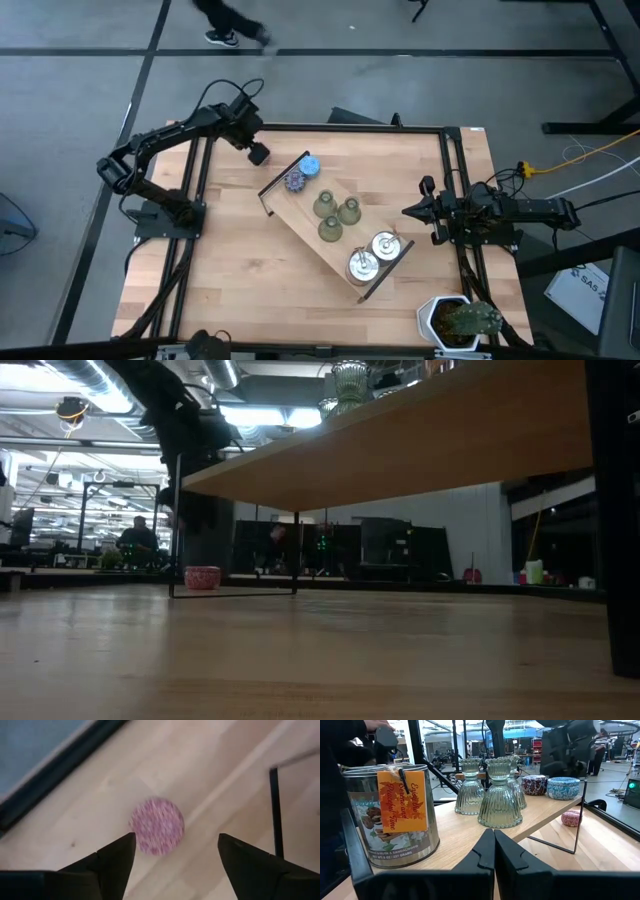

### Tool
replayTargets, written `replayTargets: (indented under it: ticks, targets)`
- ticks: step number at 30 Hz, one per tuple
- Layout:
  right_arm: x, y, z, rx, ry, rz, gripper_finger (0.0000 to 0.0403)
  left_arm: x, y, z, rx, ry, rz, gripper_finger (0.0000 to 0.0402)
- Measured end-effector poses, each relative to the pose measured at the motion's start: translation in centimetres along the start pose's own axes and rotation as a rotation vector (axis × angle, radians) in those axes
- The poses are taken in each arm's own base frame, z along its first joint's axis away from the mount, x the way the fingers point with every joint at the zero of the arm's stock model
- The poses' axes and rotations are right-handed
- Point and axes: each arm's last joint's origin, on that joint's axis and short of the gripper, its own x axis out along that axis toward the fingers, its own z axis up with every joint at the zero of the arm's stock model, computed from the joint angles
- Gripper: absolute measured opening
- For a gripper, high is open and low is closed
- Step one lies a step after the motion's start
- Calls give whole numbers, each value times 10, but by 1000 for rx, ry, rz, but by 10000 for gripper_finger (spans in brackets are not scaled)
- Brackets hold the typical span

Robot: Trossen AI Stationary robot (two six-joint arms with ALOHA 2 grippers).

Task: Pick & Place candle stick holders
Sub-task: Put the pink yellow scented candle on the shelf

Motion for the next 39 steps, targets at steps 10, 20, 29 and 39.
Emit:
replayTargets:
  ticks: [10, 20, 29, 39]
  targets:
    - [0, 0, 0, 0, 0, 0, 1, 6, 3, 5, -153, -32, 74, 313]
    - [0, 0, 0, 0, 0, 0, 1, 31, 5, 5, -342, 58, 62, 339]
    - [0, 0, 0, 0, 0, 0, 1, 36, 5, 5, -370, 93, 68, 373]
    - [0, 0, 0, 0, 0, 0, 1, 29, 5, 14, -389, 138, 103, 399]
